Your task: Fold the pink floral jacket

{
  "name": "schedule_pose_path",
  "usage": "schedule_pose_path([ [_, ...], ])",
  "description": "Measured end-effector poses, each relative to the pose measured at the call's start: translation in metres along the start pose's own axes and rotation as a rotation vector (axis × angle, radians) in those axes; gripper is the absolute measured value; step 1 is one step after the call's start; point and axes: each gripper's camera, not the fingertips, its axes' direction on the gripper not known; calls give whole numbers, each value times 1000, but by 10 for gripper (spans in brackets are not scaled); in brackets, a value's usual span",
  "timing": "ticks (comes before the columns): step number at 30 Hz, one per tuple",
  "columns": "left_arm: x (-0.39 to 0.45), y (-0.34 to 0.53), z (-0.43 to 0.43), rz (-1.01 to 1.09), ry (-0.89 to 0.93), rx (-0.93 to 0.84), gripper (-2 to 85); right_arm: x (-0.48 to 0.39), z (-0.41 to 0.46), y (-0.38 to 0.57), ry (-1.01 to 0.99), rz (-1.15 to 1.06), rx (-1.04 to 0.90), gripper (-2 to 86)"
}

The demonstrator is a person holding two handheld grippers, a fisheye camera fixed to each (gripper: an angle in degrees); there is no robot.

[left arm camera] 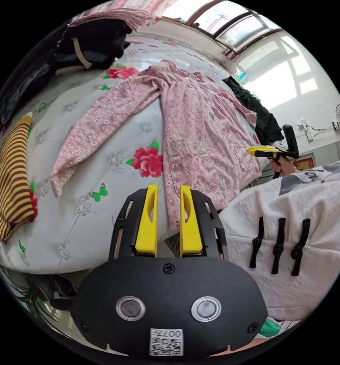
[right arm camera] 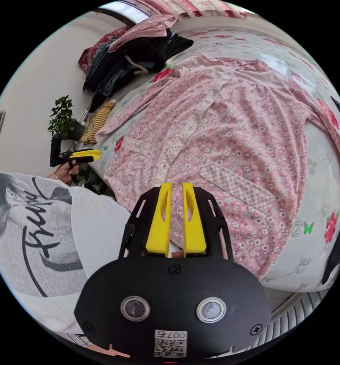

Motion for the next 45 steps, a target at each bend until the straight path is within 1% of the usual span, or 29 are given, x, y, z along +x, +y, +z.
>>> schedule_pose_path([
  [2,-1,-33,3,-7,-57,19,88,10,-9,-21,-18,31,46,26],
  [5,3,-94,23,21,-158,11,97,11,-17,-57,10,33,107,31],
  [7,2,-142,46,21,-221,-24,104,8,-17,-86,42,18,127,33],
  [8,1,-154,52,18,-235,-41,106,7,-16,-92,47,15,129,33],
  [10,-3,-194,77,2,-323,-115,105,7,-12,-117,70,0,144,34],
  [11,-3,-202,82,8,-326,-142,103,7,-10,-123,81,-4,147,33],
  [12,-4,-215,82,18,-325,-118,94,9,-7,-136,102,-7,147,33],
  [14,-8,-232,82,12,-359,-132,61,16,-1,-157,129,-4,140,32],
  [15,-12,-242,82,15,-472,-141,25,23,3,-173,145,3,142,32],
  [16,-20,-252,84,35,-556,-173,18,31,6,-189,150,16,146,31],
  [17,-25,-257,83,34,-581,-181,14,36,8,-198,152,24,146,31],
  [19,-57,-272,66,-40,-650,-158,8,50,18,-231,163,52,142,31],
  [20,-66,-275,61,-69,-658,-148,7,53,21,-239,163,58,138,30],
  [22,-94,-286,44,-162,-611,-109,8,60,29,-264,162,73,131,29],
  [23,-96,-287,42,-167,-615,-98,8,60,31,-269,166,73,133,28],
  [27,-94,-300,50,-135,-602,-79,17,59,38,-296,163,38,134,23],
  [29,-87,-303,59,-97,-650,-97,20,55,42,-304,152,11,136,19],
  [32,-87,-310,66,-80,-698,-120,21,56,60,-318,171,0,44,7],
  [33,-92,-314,64,-104,-683,-113,23,56,61,-319,196,-12,30,4],
  [35,-100,-320,59,-164,-643,-90,27,52,51,-317,210,-43,82,1],
  [37,-111,-322,50,-267,-570,-35,40,47,36,-308,242,-52,152,1],
  [39,-117,-316,45,-350,-531,9,52,50,35,-304,248,-31,148,2],
  [40,-119,-310,41,-389,-521,34,60,55,37,-303,267,-4,121,5],
  [42,-118,-299,32,-434,-518,62,71,59,30,-297,309,26,126,12],
  [45,-113,-277,9,-448,-507,99,85,55,-3,-273,238,3,191,30],
])
